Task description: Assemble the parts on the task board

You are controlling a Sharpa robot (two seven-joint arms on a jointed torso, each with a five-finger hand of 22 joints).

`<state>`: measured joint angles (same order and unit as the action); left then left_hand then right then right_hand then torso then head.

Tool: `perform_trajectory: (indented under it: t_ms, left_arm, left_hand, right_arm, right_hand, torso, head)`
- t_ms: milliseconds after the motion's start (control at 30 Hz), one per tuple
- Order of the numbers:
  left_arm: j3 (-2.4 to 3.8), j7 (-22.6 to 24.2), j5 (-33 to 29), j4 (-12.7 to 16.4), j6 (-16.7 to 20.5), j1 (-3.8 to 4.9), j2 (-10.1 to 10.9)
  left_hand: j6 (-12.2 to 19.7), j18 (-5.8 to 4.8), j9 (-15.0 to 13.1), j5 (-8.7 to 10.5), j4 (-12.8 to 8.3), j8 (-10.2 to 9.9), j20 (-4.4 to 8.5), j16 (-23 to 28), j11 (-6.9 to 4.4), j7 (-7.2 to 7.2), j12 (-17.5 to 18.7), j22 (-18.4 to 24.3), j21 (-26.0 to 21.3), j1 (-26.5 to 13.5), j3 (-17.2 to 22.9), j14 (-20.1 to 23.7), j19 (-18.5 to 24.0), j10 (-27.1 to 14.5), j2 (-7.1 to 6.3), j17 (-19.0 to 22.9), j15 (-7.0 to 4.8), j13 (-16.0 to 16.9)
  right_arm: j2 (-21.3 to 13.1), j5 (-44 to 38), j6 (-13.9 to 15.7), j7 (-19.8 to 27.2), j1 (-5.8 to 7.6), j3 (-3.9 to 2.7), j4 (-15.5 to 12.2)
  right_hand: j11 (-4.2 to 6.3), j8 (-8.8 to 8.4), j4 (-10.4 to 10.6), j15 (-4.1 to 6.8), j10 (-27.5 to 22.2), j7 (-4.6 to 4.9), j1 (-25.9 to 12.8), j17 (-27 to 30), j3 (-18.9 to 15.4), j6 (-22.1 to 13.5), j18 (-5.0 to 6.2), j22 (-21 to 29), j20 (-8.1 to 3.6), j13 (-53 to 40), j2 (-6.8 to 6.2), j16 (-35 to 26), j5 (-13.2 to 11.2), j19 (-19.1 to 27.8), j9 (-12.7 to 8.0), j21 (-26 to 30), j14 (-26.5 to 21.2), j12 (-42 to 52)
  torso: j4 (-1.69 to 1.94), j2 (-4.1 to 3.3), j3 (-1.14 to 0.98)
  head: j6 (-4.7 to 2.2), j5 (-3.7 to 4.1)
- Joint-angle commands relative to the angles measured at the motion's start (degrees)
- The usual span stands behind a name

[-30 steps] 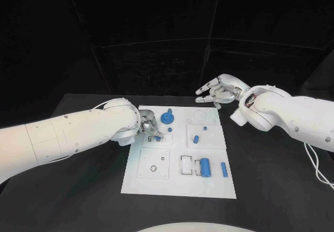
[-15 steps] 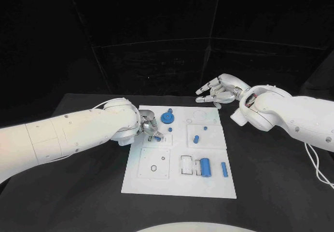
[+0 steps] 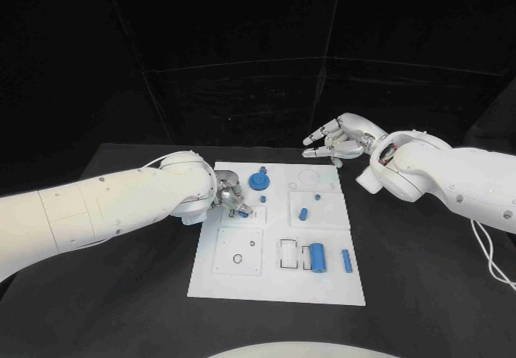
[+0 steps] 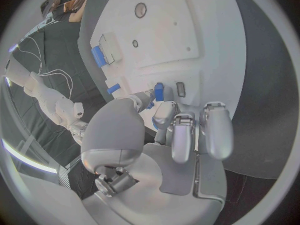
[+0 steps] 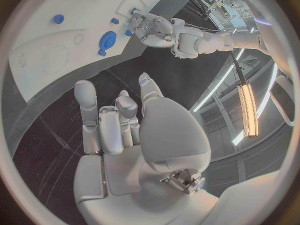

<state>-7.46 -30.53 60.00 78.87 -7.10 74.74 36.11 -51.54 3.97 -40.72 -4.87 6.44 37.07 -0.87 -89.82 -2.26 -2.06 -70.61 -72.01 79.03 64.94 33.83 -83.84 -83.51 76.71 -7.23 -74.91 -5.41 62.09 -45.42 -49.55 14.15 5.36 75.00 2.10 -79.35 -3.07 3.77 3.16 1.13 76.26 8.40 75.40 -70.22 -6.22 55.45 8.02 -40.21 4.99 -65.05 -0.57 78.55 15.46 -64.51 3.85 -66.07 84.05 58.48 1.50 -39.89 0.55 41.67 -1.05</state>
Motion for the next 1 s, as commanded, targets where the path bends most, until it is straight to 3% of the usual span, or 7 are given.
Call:
perform_trajectory:
  t_ms: [33,167,333,533,1000]
  left_arm:
    - [-0.13,-0.8,0.4,0.0,-1.4,-0.11,0.1]
    - [-0.13,-0.7,0.4,0.0,-1.4,-0.11,0.0]
    - [-0.14,-0.7,0.4,-0.1,-1.4,-0.11,-0.1]
    - [-0.14,-0.6,0.4,-0.3,-1.0,-0.12,-0.3]
    - [-0.14,-0.4,0.3,-0.7,0.0,-0.12,-0.6]
  left_hand:
    - [-1.0,-0.27,0.0,0.27,-5.9,0.4,-0.10,-0.2,-0.09,0.50,-0.3,-0.1,0.1,-0.5,5.3,-6.2,-0.2,0.5,-0.41,-15.1,0.01,0.1]
    - [-1.5,-0.29,0.2,0.27,-5.3,0.3,-0.02,-0.2,-0.20,0.64,-0.5,-0.2,0.1,-1.7,4.2,-6.2,-0.2,0.7,-0.38,-15.1,-0.09,0.4]
    - [-2.2,-0.34,0.3,0.22,-3.2,0.2,0.05,-0.2,-0.26,0.74,-1.0,-0.5,0.2,-4.8,2.3,-6.2,-0.3,1.0,0.34,-15.1,-0.16,1.0]
    - [-3.1,-0.43,0.5,0.20,-0.8,0.1,0.10,-0.2,-0.32,0.83,-1.8,-1.0,0.5,-8.6,-0.6,-6.2,-0.5,1.6,0.14,-15.1,-0.21,2.0]
    - [-3.6,-0.54,0.6,0.10,0.0,0.0,0.18,-0.2,-0.45,0.99,-2.6,-1.6,0.8,-9.8,-1.4,-6.2,-0.7,2.2,0.84,-15.1,-0.30,3.1]
  right_arm:
    - [0.1,0.0,-0.4,0.2,0.12,-0.04,0.0]
    - [0.0,0.0,-0.4,0.2,0.12,-0.04,0.0]
    - [0.1,0.0,-0.3,0.2,0.12,-0.04,0.0]
    - [0.1,0.0,-0.5,0.1,0.12,-0.04,0.0]
    - [0.1,0.0,-0.5,0.0,0.12,-0.04,0.1]
  right_hand:
    - [0.04,0.34,-0.2,0.12,0.4,-0.21,0.0,-0.1,0.0,-0.2,0.92,0.0,0.06,0.0,0.49,-0.3,0.2,-0.3,0.1,0.3,2.0,0.3]
    - [0.04,0.34,-0.2,0.12,0.4,-0.21,0.0,0.0,0.0,-0.1,0.93,0.1,0.06,0.0,0.52,-0.4,0.2,-0.3,0.1,0.3,2.0,0.2]
    - [0.04,0.34,-0.2,0.12,0.4,-0.20,-0.1,0.0,0.0,-0.1,0.93,0.1,0.06,0.0,0.55,-0.4,0.2,-0.3,0.1,0.3,2.0,0.2]
    - [0.04,0.33,-0.1,0.13,0.3,-0.20,-0.1,0.1,-0.1,-0.2,0.96,0.2,0.05,0.1,0.69,-0.5,0.6,-0.2,0.0,0.4,2.0,0.1]
    - [0.06,0.32,-0.1,0.14,0.3,-0.22,0.0,0.1,-0.2,-0.2,0.96,0.3,0.03,0.2,0.74,-0.5,1.6,-0.3,0.0,0.5,2.0,0.1]
  torso:
    - [-0.03,-0.02,-0.03]
    - [-0.05,-0.04,-0.01]
    - [-0.06,-0.03,-0.02]
    - [-0.01,-0.02,-0.04]
    - [-0.03,-0.05,0.00]
  head:
    - [-0.03,-0.07]
    - [-0.03,-0.07]
    - [-0.04,-0.08]
    - [-0.01,-0.06]
    - [0.08,0.01]
